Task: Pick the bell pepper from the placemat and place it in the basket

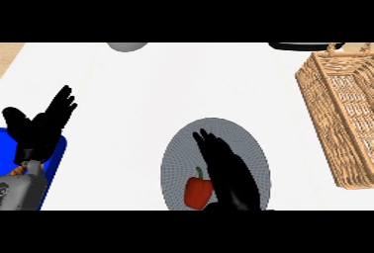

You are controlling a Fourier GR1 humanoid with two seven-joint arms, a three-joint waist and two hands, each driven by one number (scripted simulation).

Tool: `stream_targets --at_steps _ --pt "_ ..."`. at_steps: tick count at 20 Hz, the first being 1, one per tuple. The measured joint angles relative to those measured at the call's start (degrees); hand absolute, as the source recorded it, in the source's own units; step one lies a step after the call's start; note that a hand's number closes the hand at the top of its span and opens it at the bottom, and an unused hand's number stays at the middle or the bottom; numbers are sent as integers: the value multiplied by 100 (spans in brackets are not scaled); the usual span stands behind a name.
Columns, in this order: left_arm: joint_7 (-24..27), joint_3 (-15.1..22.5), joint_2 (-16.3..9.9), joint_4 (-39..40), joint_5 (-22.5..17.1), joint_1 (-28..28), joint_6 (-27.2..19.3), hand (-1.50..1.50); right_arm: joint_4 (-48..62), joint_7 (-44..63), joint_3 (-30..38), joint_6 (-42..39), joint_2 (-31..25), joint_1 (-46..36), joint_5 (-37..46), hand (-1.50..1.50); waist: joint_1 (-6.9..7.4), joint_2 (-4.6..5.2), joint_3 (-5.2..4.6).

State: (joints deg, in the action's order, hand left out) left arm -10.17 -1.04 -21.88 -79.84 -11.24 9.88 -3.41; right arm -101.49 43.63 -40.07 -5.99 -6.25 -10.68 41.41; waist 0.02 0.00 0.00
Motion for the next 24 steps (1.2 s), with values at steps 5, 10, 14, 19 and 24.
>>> stream_targets --at_steps 5,10,14,19,24 --pt "-169 -161 84 -75 97 34 154 0 -50 -202 133 -180 101 178 183 -150 -2 -3 0" --pt "-230 -264 204 -21 241 154 182 0 -144 -557 273 -309 110 409 87 -150 -7 -1 0" --pt "-193 -351 276 61 305 176 277 0 -2 -821 245 -319 251 481 151 -150 -7 -1 0" --pt "-244 -421 343 -83 394 79 386 0 -111 -982 200 -354 192 749 348 -150 -6 -4 0" --pt "-179 -533 409 62 492 165 449 0 111 -953 81 -270 317 855 740 -150 -8 -2 -1"
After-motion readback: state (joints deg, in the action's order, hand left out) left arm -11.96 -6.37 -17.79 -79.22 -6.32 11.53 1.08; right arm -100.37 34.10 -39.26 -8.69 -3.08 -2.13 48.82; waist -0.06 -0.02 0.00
